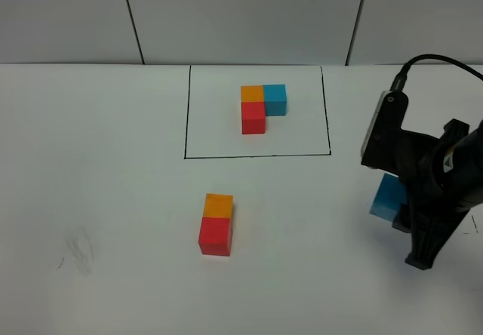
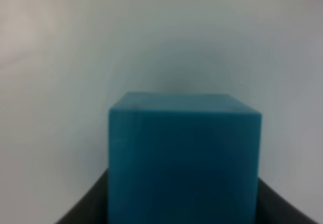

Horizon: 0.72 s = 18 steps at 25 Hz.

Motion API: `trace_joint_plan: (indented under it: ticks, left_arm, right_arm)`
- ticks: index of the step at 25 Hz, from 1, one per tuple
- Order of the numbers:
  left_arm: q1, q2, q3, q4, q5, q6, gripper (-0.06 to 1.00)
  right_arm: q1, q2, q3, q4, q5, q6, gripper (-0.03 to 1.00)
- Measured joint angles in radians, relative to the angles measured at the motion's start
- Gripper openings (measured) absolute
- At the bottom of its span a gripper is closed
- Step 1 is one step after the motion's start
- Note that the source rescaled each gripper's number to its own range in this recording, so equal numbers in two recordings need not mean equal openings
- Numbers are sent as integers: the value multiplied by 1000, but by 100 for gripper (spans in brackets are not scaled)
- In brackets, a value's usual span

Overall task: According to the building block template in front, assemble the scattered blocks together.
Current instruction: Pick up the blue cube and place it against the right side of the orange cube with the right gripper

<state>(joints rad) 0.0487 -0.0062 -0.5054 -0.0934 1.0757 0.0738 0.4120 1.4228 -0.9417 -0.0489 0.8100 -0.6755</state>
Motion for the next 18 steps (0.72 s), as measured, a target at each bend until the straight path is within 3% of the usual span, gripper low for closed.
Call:
trace_joint_plan:
  ticks: [18]
  left_arm:
    - [0, 0, 0, 0, 0, 1, 0]
  right_arm:
    - [122, 255, -264, 37, 12, -62, 52]
